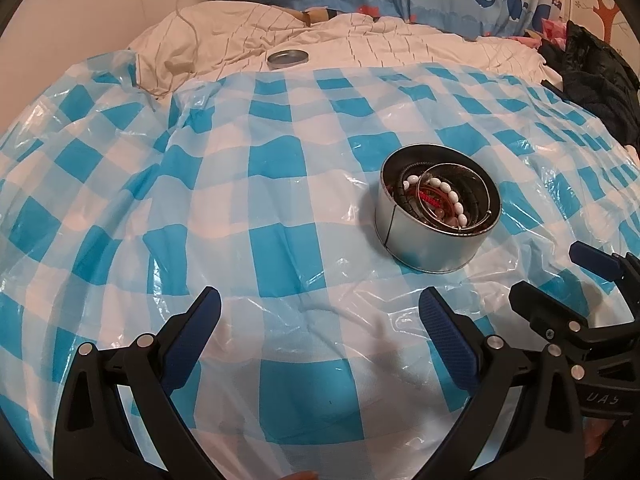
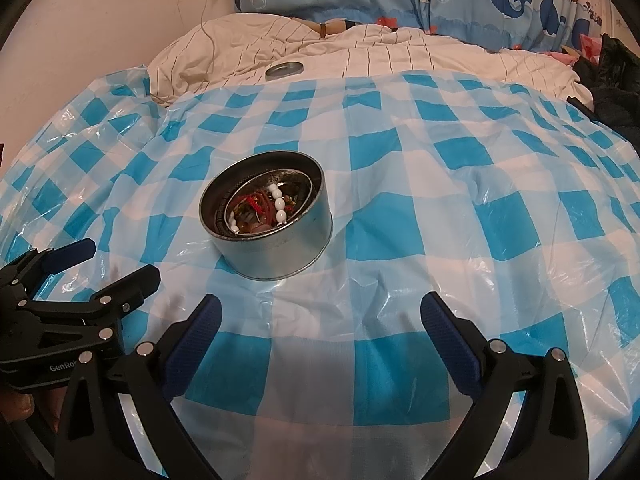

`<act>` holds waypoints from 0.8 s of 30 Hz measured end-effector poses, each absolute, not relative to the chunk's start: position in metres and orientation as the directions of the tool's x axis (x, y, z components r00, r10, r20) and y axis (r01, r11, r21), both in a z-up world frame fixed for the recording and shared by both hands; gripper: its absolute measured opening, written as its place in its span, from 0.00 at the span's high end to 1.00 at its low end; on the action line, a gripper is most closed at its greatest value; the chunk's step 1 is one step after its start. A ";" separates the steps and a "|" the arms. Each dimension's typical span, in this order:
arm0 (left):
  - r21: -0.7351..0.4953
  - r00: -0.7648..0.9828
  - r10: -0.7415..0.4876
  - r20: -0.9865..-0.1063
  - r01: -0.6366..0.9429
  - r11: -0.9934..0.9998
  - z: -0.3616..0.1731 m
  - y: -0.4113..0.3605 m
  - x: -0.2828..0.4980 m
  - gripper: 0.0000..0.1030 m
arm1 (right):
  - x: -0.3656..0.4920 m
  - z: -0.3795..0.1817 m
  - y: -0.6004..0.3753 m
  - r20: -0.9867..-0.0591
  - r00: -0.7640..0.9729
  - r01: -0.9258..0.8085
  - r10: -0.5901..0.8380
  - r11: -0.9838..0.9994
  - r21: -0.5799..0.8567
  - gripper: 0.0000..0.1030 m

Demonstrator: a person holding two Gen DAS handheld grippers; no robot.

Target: Organize jewelry

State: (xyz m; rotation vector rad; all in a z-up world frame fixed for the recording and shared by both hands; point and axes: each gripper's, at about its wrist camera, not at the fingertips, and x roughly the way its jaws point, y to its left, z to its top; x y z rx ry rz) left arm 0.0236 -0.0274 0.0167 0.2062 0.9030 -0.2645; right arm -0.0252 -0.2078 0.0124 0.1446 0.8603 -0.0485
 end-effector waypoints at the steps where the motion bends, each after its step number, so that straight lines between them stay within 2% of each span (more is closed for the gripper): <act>1: 0.064 0.589 -0.140 -0.796 0.311 0.948 0.016 -0.027 0.024 0.08 | -0.025 0.012 -0.208 -0.758 0.652 0.101 0.016 0.989 0.107 0.07; 24: 0.054 0.564 -0.137 -0.814 0.309 0.950 0.010 -0.029 0.025 0.08 | -0.027 0.010 -0.206 -0.762 0.648 0.102 0.017 0.989 0.109 0.07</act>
